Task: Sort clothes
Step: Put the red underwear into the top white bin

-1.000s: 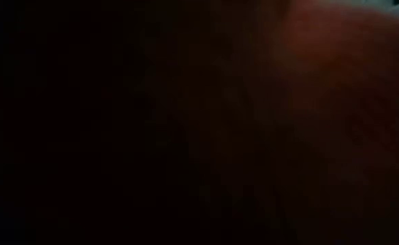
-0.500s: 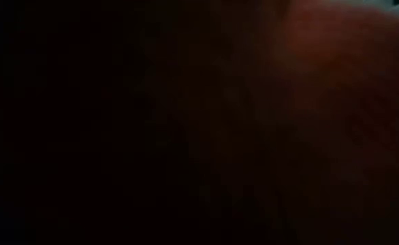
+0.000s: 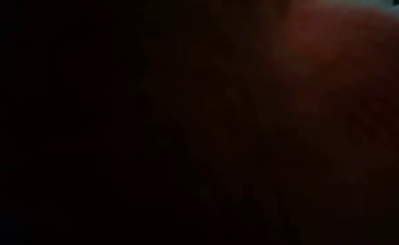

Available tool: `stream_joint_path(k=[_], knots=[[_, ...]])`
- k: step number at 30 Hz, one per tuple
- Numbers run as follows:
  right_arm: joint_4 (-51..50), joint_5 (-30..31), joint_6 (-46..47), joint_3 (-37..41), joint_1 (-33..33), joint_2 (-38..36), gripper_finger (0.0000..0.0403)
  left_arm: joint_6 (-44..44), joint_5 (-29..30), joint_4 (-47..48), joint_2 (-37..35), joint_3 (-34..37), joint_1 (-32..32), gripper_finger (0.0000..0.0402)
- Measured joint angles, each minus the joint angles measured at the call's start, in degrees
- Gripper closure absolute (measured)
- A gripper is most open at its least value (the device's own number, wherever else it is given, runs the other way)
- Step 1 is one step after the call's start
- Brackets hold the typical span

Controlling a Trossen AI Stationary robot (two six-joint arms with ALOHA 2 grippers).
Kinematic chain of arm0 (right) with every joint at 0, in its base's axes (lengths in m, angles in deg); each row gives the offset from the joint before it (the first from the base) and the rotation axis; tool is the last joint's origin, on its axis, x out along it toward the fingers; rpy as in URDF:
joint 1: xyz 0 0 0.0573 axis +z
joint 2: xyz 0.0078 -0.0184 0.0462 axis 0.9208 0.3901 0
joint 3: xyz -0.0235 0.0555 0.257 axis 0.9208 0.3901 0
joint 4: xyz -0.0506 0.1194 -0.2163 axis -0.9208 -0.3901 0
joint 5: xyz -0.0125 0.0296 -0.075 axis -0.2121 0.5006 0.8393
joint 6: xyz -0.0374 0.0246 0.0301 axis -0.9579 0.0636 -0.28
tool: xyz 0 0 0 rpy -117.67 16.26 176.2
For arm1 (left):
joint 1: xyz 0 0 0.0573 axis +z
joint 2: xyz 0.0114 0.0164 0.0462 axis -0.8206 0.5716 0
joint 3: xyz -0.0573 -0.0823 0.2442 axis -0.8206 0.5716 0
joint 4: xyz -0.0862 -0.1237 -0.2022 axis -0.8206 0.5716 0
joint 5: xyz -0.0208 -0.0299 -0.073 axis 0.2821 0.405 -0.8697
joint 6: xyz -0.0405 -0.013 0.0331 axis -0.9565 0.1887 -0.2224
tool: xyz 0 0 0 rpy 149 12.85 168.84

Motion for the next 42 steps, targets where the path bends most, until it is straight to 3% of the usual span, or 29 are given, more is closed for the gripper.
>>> stream_joint_path(k=[3,10,18,24,33,39,42], knots=[[0.1,0.0,0.0,0.0,0.0,0.0,0.0123,2.0,-2.1,-1.2,-1.4,0.2,6.8,0.0393],[0.1,0.9,0.0,0.0,0.0,0.0,0.0123,4.6,-14.2,-0.9,-0.8,1.8,22.8,0.0393],[0.1,1.5,0.0,0.0,0.0,0.0,0.0123,4.6,-15.9,-0.5,2.1,3.4,34.4,0.0363],[-0.4,1.5,0.0,0.0,0.0,0.0,0.0123,3.5,-16.1,-0.8,4.2,3.4,36.7,0.0328],[-0.3,1.5,0.0,0.0,0.0,0.0,0.0123,1.6,-17.0,-0.8,4.0,3.4,36.3,0.0236],[-0.3,1.5,0.0,0.0,0.0,0.0,0.0123,-1.9,-33.1,-1.1,-3.4,3.4,32.7,0.0216],[-0.3,1.5,0.0,0.0,0.0,0.0,0.0123,-2.4,-34.7,-2.4,-7.9,5.5,30.2,0.0215]])
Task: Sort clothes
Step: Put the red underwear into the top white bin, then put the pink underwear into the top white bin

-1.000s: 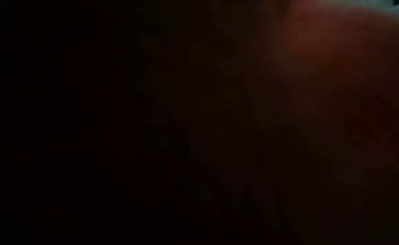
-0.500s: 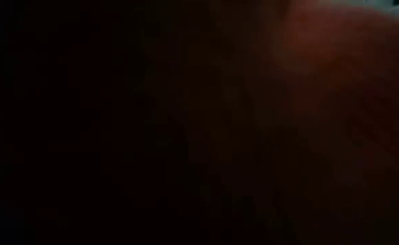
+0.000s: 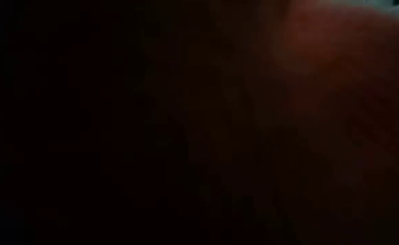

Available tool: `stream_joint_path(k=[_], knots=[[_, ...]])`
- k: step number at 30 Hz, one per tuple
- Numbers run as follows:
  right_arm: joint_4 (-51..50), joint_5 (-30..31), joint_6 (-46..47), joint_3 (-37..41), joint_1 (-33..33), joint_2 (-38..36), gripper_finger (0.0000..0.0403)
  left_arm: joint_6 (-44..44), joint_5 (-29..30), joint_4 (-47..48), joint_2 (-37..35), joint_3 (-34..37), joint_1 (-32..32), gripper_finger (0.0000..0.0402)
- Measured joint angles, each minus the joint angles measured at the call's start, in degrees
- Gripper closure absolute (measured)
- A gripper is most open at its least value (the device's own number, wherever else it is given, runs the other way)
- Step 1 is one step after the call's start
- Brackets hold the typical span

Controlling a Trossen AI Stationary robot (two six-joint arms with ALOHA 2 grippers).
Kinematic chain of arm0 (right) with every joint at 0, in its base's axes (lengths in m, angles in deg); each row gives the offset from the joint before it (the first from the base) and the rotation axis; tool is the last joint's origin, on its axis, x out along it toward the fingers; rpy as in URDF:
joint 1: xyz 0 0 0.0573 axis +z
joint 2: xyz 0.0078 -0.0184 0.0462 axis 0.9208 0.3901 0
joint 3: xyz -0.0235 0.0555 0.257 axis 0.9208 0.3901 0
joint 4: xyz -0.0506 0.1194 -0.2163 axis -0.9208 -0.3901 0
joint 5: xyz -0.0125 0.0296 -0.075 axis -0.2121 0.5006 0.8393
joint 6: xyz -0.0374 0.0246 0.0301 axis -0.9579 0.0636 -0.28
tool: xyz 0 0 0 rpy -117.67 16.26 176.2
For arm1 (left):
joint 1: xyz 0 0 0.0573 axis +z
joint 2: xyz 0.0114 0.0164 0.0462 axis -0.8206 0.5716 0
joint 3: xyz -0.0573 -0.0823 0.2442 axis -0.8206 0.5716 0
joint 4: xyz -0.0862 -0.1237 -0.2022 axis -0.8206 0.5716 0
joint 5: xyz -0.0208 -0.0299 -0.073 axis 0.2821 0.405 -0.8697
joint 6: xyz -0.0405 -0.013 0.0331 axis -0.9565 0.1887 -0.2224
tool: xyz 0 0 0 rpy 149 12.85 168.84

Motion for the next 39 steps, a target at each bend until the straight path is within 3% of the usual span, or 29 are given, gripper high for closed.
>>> stream_joint_path(k=[4,13,19,25,35,39], knots=[[0.2,0.0,0.0,0.0,0.0,0.0,0.0123,0.6,-0.5,-2.5,-7.0,5.5,-2.1,0.0215],[1.6,-0.4,-0.1,0.0,-0.1,0.0,0.0123,-3.0,-12.1,-10.2,-20.5,20.4,-5.0,0.0215],[2.6,-0.6,0.0,0.0,-0.1,0.0,0.0123,-6.1,-12.5,-15.7,-26.9,26.1,-6.2,0.0215],[5.1,-0.6,-0.1,0.0,-0.5,0.0,0.0123,-7.6,-12.5,-16.3,-28.9,27.6,-6.2,0.0215],[15.1,-13.5,-2.8,-0.1,-8.9,0.4,0.0123,-5.9,-12.5,-16.0,-28.9,27.7,-6.2,0.0215],[15.2,-19.0,-4.6,-4.2,-13.6,3.7,0.0123,-5.8,-12.5,-16.0,-28.9,27.7,-6.2,0.0215]])
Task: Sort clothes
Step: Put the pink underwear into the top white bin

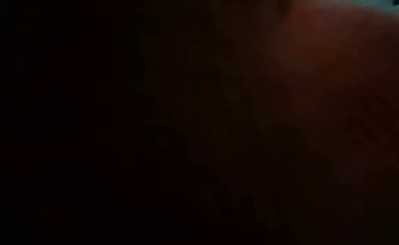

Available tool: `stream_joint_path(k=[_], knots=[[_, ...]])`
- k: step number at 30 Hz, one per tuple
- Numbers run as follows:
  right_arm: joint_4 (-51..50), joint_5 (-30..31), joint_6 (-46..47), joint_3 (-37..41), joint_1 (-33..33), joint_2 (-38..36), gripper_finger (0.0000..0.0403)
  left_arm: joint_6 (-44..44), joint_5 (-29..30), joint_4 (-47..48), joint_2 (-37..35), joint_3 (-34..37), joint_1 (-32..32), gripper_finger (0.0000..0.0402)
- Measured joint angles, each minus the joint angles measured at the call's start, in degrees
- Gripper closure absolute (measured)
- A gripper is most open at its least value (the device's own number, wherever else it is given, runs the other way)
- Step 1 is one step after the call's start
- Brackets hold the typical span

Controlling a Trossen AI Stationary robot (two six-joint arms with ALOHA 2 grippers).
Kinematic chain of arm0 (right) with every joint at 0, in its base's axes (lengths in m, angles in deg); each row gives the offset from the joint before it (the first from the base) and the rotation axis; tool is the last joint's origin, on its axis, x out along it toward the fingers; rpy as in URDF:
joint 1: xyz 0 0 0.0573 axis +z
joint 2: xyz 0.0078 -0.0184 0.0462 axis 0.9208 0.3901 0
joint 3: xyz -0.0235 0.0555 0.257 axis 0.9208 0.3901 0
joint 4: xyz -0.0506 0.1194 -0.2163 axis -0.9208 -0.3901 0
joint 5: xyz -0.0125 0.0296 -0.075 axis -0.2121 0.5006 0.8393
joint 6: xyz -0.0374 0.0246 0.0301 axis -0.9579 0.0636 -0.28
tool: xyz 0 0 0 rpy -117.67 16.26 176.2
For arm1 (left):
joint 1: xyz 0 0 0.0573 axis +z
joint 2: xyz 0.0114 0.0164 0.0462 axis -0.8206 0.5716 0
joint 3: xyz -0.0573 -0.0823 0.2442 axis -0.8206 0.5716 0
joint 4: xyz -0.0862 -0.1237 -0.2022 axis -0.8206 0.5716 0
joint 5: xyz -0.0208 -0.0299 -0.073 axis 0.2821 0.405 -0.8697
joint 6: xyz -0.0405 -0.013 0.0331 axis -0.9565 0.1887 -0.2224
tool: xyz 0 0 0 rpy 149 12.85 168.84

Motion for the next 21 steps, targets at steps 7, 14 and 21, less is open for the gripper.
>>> stream_joint_path(k=[7,14,21], knots=[[-4.6,-8.5,-2.0,-11.4,-7.2,8.6,0.0123,0.0,0.0,0.1,0.0,0.0,0.0,0.0215],[-12.5,-15.5,-3.0,-24.0,-11.1,18.5,0.0123,0.2,0.0,0.2,0.0,0.0,0.0,0.0215],[-18.9,-18.8,-4.5,-36.0,-11.9,27.9,0.0123,0.5,0.0,0.4,0.0,0.0,0.0,0.0215]])
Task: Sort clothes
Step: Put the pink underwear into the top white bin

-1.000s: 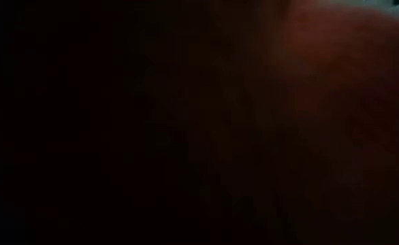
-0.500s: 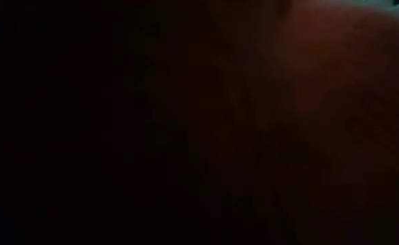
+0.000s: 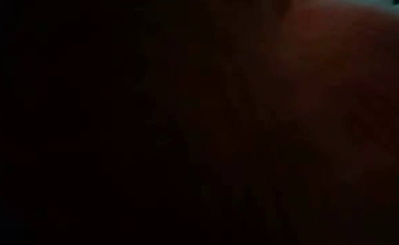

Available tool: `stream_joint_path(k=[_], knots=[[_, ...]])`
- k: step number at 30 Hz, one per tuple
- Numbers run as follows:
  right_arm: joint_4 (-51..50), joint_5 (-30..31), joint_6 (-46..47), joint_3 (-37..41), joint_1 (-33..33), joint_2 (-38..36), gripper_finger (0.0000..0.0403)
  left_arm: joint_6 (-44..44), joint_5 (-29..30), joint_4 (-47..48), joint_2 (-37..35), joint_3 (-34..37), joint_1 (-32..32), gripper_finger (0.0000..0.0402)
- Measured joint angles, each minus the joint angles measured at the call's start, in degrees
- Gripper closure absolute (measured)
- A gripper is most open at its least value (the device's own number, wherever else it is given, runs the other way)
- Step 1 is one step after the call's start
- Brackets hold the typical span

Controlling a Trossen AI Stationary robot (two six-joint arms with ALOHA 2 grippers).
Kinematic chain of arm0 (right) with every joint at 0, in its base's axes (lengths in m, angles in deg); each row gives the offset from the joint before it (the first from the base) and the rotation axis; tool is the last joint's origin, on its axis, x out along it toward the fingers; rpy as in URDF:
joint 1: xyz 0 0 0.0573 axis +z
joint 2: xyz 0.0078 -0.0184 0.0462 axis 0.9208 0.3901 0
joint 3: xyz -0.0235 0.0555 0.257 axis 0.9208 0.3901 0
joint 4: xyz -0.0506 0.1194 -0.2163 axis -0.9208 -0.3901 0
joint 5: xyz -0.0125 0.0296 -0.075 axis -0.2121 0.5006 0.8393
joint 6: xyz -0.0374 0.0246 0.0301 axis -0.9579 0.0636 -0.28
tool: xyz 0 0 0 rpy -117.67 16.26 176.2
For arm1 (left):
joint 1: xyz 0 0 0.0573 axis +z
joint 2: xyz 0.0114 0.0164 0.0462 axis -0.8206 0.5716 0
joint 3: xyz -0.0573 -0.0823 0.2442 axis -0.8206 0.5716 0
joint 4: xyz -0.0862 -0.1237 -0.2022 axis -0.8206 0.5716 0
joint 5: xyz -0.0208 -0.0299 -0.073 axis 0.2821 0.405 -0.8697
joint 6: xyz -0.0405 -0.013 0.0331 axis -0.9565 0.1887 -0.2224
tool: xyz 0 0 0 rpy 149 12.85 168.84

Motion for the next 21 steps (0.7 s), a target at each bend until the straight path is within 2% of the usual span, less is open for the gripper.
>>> stream_joint_path(k=[7,21], knots=[[-1.7,-5.3,-0.5,-3.8,0.0,5.9,0.0123,0.1,0.0,0.1,-0.1,0.0,0.0,0.0215],[-2.8,-6.3,-0.5,-3.8,0.0,12.3,0.0123,0.1,0.3,0.3,0.0,0.0,0.0,0.0215]])
